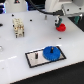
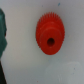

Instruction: Insert the blue gear onto the right peg, followed by the red gear

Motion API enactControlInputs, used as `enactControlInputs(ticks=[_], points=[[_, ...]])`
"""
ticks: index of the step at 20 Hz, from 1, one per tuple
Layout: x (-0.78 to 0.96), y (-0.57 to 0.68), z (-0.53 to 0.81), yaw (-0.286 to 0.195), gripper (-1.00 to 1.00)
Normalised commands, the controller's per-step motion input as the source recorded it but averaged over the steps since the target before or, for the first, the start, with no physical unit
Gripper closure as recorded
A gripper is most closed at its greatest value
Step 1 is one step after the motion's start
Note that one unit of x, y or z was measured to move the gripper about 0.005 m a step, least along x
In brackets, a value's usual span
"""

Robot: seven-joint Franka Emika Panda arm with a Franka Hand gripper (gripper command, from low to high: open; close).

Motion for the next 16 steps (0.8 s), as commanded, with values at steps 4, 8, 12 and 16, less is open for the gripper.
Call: enactControlInputs(ticks=[4, 8, 12, 16], points=[[-0.36, 0.01, -0.38, 0.0, -1.0], [-0.39, 0.0, -0.39, 0.0, -1.0], [-0.39, -0.04, -0.35, 0.0, -1.0], [-0.34, -0.16, -0.22, 0.0, 1.0]])
